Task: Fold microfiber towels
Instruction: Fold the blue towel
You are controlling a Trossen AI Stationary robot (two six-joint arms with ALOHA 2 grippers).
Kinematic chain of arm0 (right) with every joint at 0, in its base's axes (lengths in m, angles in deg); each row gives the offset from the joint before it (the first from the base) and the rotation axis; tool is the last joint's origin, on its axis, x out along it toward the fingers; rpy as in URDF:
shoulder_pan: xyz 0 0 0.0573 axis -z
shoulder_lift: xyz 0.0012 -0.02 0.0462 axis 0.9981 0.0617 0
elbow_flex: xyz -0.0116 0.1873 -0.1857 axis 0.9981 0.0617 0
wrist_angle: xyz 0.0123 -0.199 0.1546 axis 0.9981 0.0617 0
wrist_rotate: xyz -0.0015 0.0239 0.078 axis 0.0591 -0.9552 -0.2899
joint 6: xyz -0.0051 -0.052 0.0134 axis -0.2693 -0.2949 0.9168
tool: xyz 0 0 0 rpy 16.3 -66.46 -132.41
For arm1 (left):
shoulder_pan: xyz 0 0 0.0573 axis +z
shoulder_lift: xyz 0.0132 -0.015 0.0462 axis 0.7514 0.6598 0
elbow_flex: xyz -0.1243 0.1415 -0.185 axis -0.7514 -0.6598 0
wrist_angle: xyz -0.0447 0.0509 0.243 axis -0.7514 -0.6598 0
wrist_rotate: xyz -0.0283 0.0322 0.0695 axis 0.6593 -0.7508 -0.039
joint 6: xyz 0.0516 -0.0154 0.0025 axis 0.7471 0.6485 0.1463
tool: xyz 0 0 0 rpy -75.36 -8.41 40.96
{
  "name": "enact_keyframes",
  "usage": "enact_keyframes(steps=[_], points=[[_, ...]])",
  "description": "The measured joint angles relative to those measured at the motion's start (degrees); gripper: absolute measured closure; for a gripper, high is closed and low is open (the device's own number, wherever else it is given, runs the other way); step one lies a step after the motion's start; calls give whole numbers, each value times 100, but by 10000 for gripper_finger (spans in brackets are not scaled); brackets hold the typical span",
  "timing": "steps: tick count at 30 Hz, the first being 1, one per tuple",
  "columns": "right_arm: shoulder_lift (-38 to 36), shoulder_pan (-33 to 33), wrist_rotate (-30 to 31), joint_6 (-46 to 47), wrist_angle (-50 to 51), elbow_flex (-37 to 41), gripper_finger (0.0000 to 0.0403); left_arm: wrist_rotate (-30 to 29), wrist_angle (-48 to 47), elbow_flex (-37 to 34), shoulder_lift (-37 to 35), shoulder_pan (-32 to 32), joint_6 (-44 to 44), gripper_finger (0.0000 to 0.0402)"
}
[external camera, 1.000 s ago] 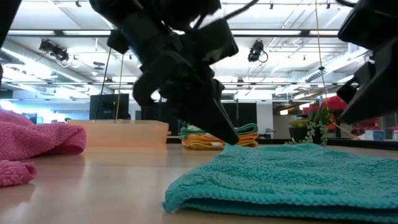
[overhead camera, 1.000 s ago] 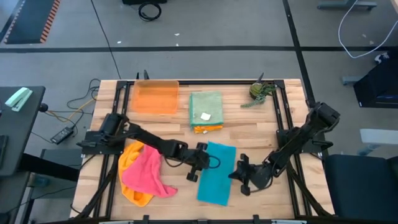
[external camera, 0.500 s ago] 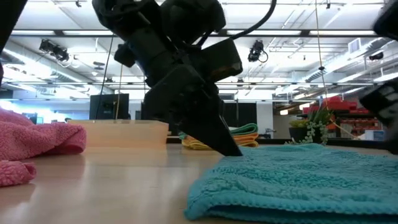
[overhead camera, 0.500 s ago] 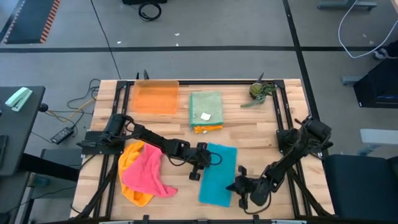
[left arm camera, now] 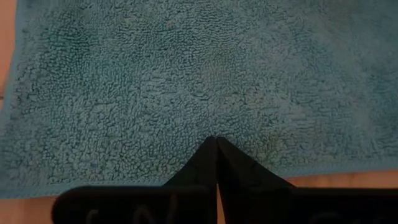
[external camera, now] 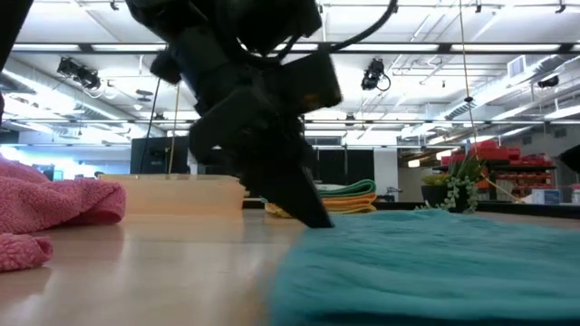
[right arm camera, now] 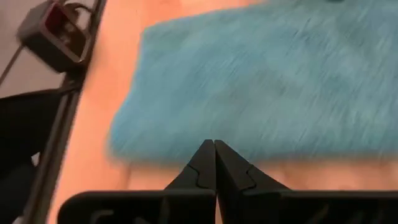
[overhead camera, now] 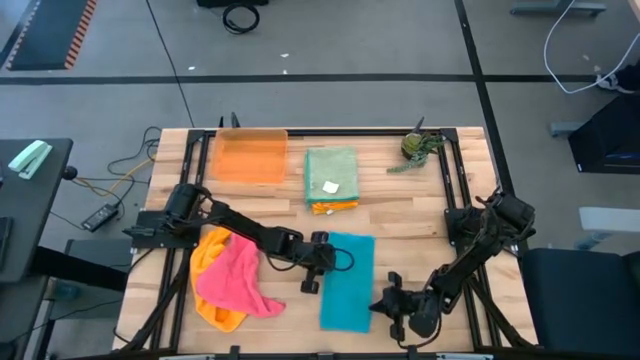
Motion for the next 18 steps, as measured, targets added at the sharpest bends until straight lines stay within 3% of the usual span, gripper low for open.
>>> enact_keyframes(steps=[5, 8, 14, 18], points=[[-35, -128, 71, 12, -11, 0, 402, -635, -52, -17, -656, -66, 479, 381], [-119, -211, 314, -17, -15, -12, 402, -642, -33, 9, -987, -78, 631, 365], [-205, -390, 719, -238, -266, -37, 402, 198, -24, -11, -1081, -265, 855, 352], [-206, -455, 964, -311, -453, -42, 402, 609, 10, -26, -759, -439, 855, 358]])
